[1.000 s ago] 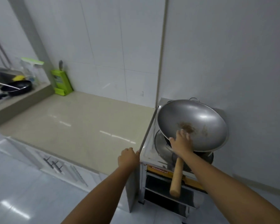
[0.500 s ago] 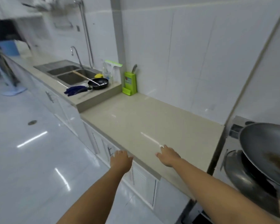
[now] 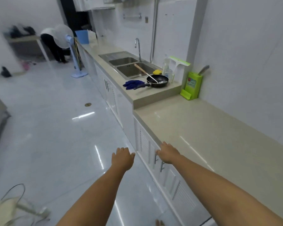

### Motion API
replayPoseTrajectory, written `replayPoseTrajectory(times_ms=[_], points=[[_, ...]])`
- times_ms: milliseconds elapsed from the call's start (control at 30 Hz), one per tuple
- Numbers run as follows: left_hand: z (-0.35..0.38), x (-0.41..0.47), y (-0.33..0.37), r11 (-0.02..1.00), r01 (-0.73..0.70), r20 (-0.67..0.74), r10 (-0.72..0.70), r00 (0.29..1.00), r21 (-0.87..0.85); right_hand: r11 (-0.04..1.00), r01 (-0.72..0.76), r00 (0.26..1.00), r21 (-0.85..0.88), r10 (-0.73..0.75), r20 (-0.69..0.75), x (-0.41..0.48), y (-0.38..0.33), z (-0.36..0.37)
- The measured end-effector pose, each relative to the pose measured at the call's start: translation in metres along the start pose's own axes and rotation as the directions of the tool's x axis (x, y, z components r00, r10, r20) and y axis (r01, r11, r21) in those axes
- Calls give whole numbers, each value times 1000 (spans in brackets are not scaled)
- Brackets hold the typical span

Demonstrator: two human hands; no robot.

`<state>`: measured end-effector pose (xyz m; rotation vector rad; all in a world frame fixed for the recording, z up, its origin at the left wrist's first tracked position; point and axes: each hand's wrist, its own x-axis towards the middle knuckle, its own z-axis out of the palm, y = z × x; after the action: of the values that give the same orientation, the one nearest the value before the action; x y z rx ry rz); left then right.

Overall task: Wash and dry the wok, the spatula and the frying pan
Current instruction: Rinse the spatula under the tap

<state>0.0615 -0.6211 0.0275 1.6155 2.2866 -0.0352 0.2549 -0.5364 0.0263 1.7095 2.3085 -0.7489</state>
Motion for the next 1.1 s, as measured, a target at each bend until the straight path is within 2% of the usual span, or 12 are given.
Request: replayPoseTrajectory(times_ms=[533,733,867,1033,1100], points=[[-89,238,-26,989,103,-27,-106,994,-102,980,174,984,-102,-176,-13,263,-90,-108],[-118,307,-52,982,137,-55,-145,988,-132,971,238,971,-31,-238,3,337,-127,-130],[-148,367,-74,977,131,-97,-148,984,-166,956,292,956,38,-290,-50,387,-163,-153],[-198,462,-101,990,61,-159,-81,984,-125,946,267,958,182,-240,-161,456,-208,-194],[-223,502,-107,994,6,-160,-23,987,-107,928,228,962,293,-168,-217,479,-219,-215]])
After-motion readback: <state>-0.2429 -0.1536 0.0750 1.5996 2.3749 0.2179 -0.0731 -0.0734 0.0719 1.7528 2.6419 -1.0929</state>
